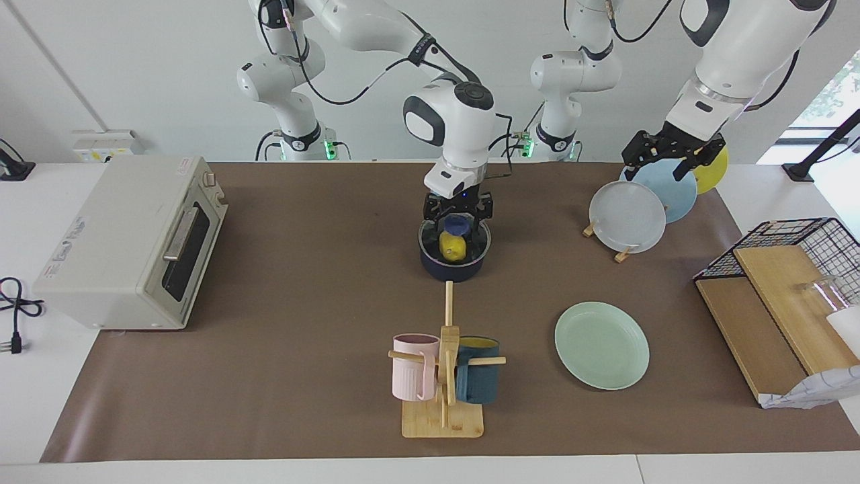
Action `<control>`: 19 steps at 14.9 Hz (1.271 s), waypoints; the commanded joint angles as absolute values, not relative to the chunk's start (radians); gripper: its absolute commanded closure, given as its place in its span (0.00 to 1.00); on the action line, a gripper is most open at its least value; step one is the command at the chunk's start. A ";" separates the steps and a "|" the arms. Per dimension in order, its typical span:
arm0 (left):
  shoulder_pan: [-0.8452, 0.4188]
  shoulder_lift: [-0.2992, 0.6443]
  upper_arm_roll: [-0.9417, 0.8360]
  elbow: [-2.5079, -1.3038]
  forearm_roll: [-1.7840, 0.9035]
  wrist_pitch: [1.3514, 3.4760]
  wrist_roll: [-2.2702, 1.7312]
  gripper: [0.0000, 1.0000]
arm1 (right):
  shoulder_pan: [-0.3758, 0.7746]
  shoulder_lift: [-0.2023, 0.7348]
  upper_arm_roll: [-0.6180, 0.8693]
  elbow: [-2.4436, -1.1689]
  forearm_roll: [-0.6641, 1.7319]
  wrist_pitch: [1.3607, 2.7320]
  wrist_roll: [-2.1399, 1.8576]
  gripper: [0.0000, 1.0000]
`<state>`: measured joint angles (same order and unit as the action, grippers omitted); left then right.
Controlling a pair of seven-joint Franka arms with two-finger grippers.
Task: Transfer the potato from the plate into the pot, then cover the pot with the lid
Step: 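Lower the glass lid onto the pot with the right gripper, then open the right gripper and withdraw it from the lid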
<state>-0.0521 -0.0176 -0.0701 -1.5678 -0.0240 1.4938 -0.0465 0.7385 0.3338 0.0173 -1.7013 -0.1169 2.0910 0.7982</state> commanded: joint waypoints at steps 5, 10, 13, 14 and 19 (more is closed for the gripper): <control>-0.051 -0.028 -0.069 -1.568 -0.012 1.476 -0.049 0.00 | 0.603 0.247 0.025 -1.577 -0.135 1.886 0.580 0.00; -0.051 -0.028 -0.069 -1.568 -0.012 1.476 -0.049 0.00 | 0.413 0.131 0.023 -1.566 -0.111 1.734 0.312 0.00; -0.051 -0.028 -0.069 -1.568 -0.012 1.476 -0.049 0.00 | 0.266 0.071 0.018 -1.568 -0.058 1.613 0.157 0.00; -0.051 -0.028 -0.069 -1.568 -0.012 1.476 -0.049 0.00 | 0.232 0.055 0.018 -1.566 -0.058 1.591 0.123 0.00; -0.051 -0.028 -0.069 -1.568 -0.012 1.476 -0.049 0.00 | 0.135 0.002 0.012 -1.566 -0.077 1.488 0.048 0.00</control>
